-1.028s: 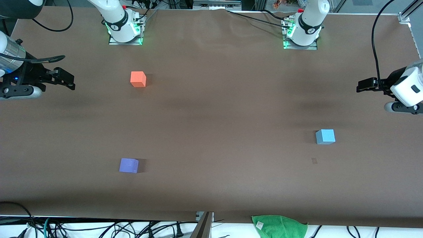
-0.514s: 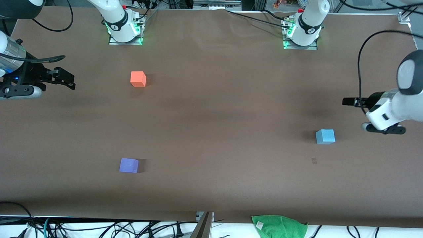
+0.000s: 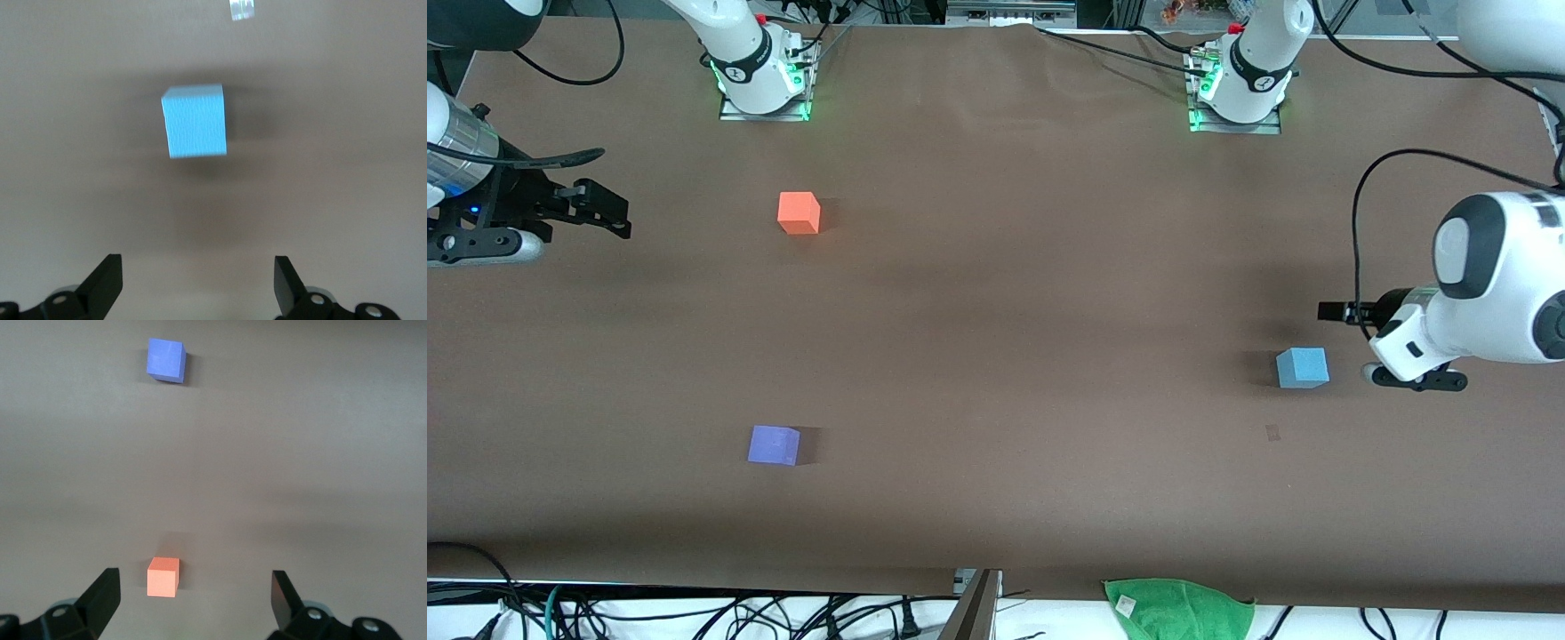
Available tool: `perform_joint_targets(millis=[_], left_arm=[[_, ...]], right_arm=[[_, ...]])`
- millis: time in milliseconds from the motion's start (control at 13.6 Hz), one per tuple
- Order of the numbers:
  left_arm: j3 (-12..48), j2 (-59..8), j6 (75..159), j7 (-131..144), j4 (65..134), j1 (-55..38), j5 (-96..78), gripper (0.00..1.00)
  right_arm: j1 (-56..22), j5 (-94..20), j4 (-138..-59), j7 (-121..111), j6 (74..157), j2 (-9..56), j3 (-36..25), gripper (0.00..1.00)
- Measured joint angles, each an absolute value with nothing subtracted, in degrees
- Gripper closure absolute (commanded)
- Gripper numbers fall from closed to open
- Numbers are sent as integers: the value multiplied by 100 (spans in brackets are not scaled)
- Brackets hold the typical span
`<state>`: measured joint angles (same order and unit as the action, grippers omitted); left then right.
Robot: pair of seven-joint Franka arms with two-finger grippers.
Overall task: Place blue block between orange and purple blocks
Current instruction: 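Reach the left gripper down over the light-blue cube, then close the left gripper on the light-blue cube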
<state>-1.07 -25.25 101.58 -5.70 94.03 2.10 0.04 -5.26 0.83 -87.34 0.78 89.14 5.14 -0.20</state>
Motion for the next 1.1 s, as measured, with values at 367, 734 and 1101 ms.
perform_joint_targets(millis=[367,734,1101], left_arm=[[-110,-2530,12152,-679,10492,240,4,0],[-119,-2687,13647,-894,11114,304,4,0],[-100,-2841,13998,-892,11264,280,4,0]], right_arm=[[-528,83,-8734,78,8903,514,-11,0],[-528,83,-8734,78,8864,514,-9,0],[-528,83,-8734,78,8815,514,-9,0]])
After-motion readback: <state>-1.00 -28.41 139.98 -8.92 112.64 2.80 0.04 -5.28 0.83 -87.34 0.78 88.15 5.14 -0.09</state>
